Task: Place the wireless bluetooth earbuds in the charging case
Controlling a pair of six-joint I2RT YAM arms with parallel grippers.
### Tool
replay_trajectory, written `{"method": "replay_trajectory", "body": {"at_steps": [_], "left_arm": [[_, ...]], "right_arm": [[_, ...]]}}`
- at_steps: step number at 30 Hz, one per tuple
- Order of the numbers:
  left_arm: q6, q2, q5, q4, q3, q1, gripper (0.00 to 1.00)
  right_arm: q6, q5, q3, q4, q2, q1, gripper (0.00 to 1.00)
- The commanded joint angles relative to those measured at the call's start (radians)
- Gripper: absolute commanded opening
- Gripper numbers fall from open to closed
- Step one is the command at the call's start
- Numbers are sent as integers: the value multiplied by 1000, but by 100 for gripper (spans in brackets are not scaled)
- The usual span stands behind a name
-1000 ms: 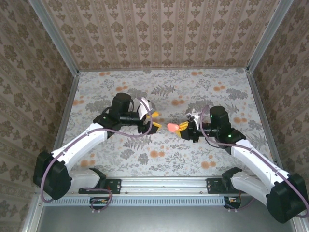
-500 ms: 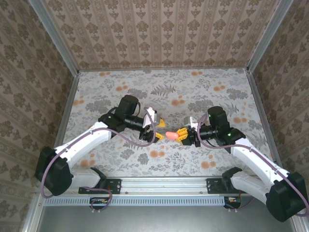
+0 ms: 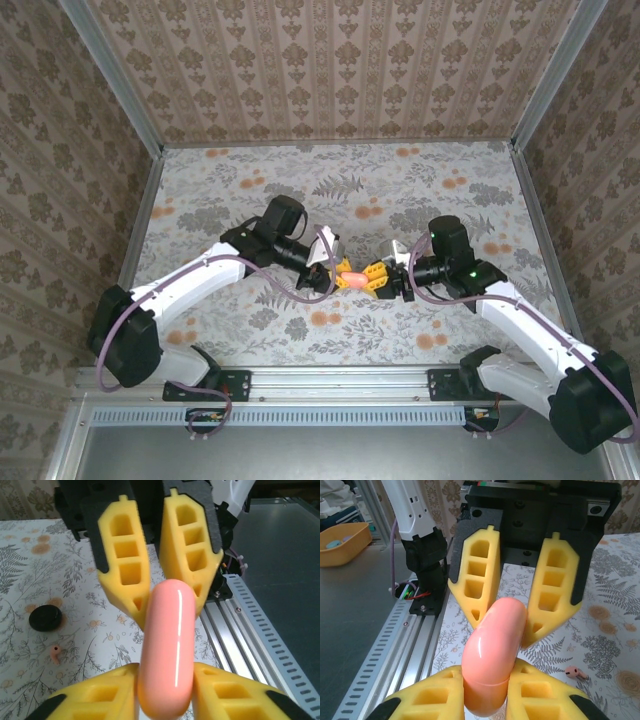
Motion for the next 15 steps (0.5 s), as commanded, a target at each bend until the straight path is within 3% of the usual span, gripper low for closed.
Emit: {"method": "replay_trajectory", "body": {"at_steps": [1, 5, 11, 15], "left_arm": [[36, 4, 32, -35, 31, -10, 23], [24, -2, -18, -53, 32, -10, 18], [-15, -35, -260, -103, 34, -12, 15], [2, -50, -395, -171, 46, -21, 15]], "right_arm": [[-20, -35, 32, 32, 3, 5, 19], [-1, 19, 33, 25, -13, 5, 29], [36, 194, 33, -64, -111, 5, 53], [36, 315, 37, -128, -170, 14, 60]]}}
